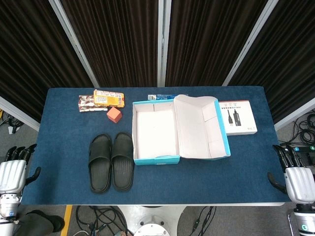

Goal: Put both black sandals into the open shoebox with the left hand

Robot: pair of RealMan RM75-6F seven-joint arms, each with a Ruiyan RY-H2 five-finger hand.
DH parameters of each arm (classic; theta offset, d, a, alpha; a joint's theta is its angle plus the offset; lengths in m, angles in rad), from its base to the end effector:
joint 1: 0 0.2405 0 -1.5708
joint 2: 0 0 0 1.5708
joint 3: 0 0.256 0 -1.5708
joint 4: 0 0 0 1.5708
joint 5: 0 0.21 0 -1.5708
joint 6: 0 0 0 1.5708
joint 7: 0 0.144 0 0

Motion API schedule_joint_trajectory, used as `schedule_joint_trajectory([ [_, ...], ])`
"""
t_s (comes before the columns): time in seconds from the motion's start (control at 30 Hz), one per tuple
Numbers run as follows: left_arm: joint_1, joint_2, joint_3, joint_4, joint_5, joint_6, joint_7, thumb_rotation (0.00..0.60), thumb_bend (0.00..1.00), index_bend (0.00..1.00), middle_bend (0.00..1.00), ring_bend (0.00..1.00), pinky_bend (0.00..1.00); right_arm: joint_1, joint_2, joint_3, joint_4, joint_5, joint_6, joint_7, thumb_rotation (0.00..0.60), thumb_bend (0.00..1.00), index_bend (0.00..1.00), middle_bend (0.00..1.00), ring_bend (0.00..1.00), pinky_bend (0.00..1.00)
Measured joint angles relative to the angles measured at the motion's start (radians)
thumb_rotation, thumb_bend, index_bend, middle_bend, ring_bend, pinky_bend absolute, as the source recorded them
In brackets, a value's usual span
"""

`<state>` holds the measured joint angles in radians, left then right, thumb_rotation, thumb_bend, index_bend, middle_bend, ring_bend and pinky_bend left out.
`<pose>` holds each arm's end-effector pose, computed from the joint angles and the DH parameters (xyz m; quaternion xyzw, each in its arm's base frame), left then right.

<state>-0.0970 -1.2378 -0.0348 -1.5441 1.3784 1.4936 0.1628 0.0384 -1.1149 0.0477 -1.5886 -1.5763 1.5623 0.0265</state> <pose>-0.3278 0.1811 0.1316 -0.5833 -0.3824 -0.3319 0.6351 -0.3095 -0.1659 0.1680 0.5932 -0.3629 0.4115 0.5891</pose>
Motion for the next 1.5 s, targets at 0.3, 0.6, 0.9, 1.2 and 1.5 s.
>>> schedule_joint_trajectory([
  [0.3,-0.007,-0.014,-0.022,-0.017,-0.012,-0.009,0.026,0.6,0.31,0.15,0.26,0.17,0.13,0.016,-0.002,0.009,-0.004,0.009,-0.023,-0.009,0.6,0.22,0.08,0.12,0.04,0.19],
  [0.6,-0.093,0.025,-0.06,-0.067,0.026,-0.102,-0.032,0.6,0.31,0.16,0.27,0.25,0.23,0.039,0.045,0.032,-0.037,0.001,-0.026,-0.043,0.6,0.22,0.08,0.12,0.04,0.19],
  [0.9,-0.291,0.06,-0.127,-0.1,0.014,-0.379,-0.131,0.6,0.16,0.18,0.27,0.7,0.86,0.068,0.102,0.049,-0.092,-0.021,-0.037,-0.089,0.6,0.23,0.08,0.12,0.04,0.19],
  [1.2,-0.502,0.021,-0.167,-0.108,-0.143,-0.665,-0.075,0.6,0.09,0.13,0.19,0.73,0.9,0.068,0.114,0.051,-0.106,-0.021,-0.027,-0.098,0.6,0.23,0.08,0.12,0.04,0.19],
  [1.5,-0.642,-0.069,-0.175,-0.076,-0.406,-0.78,0.043,0.6,0.09,0.12,0.16,0.73,0.9,0.066,0.113,0.042,-0.106,-0.026,-0.025,-0.083,0.6,0.23,0.08,0.12,0.04,0.19],
])
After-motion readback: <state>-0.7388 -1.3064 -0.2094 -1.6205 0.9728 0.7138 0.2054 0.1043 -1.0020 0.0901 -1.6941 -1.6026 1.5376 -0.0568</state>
